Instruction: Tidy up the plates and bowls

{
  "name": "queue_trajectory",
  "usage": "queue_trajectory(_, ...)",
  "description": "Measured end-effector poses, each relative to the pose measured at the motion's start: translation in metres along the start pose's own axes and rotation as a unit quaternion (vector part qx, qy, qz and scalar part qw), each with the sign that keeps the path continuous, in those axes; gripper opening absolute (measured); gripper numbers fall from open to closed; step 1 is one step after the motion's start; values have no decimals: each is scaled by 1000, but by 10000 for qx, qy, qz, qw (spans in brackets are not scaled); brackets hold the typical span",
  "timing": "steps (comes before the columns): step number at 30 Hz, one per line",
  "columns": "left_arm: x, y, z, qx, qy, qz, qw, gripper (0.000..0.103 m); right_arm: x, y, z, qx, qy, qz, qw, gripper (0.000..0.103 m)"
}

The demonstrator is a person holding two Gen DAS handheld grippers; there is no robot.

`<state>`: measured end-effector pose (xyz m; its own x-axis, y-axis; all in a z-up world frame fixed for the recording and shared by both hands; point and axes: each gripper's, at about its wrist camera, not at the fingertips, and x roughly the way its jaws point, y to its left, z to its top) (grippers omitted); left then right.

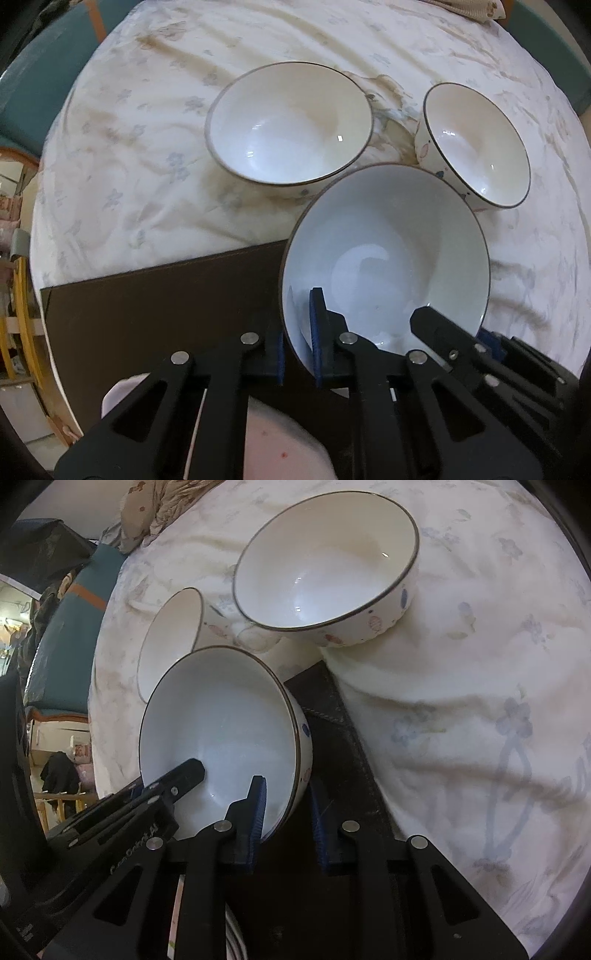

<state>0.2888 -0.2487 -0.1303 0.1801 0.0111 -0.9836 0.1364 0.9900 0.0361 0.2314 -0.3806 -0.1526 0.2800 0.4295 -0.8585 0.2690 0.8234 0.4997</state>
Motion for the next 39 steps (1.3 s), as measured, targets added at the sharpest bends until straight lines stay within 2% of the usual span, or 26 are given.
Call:
queue_trajectory(9,-37,25,-34,-32,-194,81,9998,10,-17,27,-20,-360,-105,223,9990,25)
queue_trajectory(17,-66,45,-62,-37,-371,-3,9993,11,-41,46,-42,-603,-273,405,9970,24)
queue_trajectory(24,-82,67,-97,-66,-444,-59,9990,11,-54,71,-76,-1060,-440,251,9931,24)
queue_trajectory(28,-89,90,-121,-225,-436,-194,9986,11,-55,87,-99,-1265,-492,201,9905,24)
queue_trajectory(32,-99,116,-144,-420,-485,-389,9972,12,-60,97,-121,-1363,-556,401,9883,23)
queue_trajectory(36,-105,137,-166,-435,-499,-557,9962,12,-64,116,-145,-1717,-676,483,9816,23)
queue_trajectory(39,-103,155,-177,-507,-408,-738,9951,12,-62,125,-160,-1829,-654,577,9793,22)
